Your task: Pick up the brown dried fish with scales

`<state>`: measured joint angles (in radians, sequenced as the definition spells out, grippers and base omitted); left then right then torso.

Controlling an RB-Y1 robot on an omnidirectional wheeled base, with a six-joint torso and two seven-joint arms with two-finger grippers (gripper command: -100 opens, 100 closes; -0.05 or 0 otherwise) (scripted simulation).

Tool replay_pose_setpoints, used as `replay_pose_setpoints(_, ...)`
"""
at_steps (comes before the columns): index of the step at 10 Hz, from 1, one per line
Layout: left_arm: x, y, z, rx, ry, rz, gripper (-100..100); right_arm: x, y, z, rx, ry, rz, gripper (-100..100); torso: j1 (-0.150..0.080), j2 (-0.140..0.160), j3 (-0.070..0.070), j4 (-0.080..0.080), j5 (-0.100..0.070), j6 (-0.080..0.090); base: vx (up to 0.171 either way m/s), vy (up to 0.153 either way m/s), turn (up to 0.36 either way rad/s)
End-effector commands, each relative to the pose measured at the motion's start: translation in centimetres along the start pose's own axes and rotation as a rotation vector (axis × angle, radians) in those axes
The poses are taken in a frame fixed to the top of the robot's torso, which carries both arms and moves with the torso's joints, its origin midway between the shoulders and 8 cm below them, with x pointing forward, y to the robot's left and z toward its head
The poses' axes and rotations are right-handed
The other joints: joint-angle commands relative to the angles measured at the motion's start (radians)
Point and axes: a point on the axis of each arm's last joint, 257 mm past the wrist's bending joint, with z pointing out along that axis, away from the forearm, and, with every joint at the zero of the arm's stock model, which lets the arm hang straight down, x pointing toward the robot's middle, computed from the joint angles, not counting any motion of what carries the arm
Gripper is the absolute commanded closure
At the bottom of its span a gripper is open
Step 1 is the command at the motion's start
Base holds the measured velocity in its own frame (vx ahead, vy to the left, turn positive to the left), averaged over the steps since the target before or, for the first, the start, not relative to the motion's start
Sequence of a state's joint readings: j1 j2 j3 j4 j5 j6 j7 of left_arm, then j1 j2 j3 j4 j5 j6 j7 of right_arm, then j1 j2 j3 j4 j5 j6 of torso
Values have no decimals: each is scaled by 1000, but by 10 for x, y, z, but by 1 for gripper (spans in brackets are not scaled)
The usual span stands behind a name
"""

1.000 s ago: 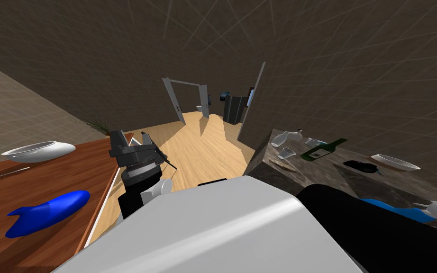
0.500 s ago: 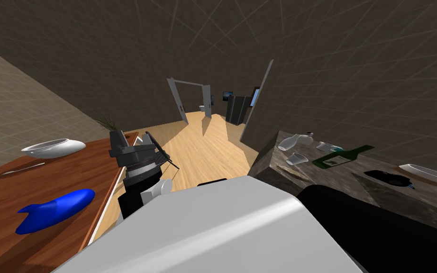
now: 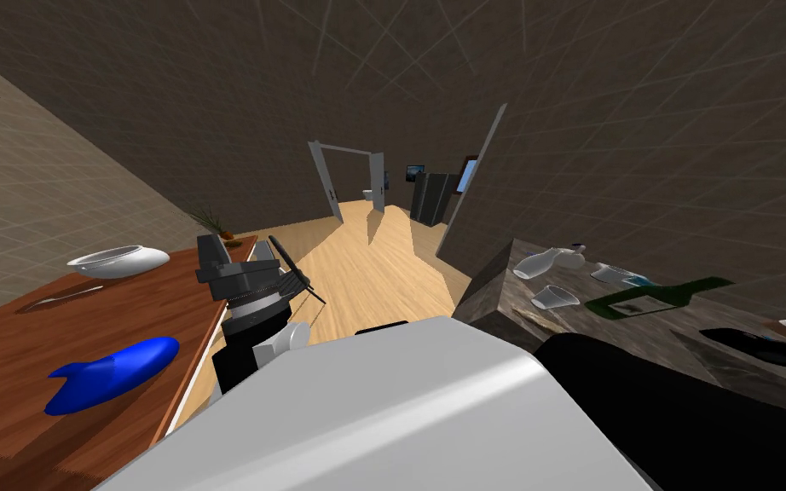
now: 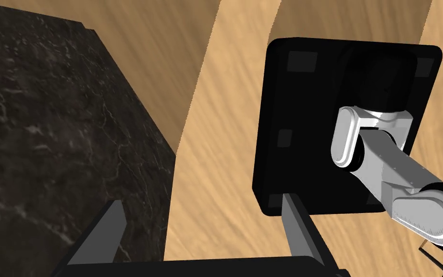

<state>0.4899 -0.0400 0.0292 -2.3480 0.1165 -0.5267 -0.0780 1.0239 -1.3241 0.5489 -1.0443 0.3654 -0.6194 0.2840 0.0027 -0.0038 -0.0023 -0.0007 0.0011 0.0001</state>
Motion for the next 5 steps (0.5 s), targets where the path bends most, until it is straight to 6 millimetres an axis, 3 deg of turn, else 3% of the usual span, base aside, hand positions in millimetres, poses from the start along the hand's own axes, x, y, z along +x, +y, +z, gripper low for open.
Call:
replay_pose_setpoints(1, 0, 0, 0, 0, 0, 0, 0, 18, -16, -21, 34, 55, -20, -100, 0, 0, 0, 0, 0, 0, 66, 36, 56)
replay_pose_setpoints(2, 0, 0, 0, 0, 0, 0, 0, 16, -23, -26, 43, 62, -33, -100, 0, 0, 0, 0, 0, 0, 27, 17, -2)
replay_pose_setpoints(3, 0, 0, 0, 0, 0, 0, 0, 41, -44, -50, 79, 144, -67, -100, -1, 2, 1, 1, 0, 0, 42, 40, 97)
replay_pose_setpoints(5, 0, 0, 0, 0, 0, 0, 0, 44, -52, -56, 98, 156, -68, -100, 0, 2, 1, 0, 0, 0, 41, 26, 36)
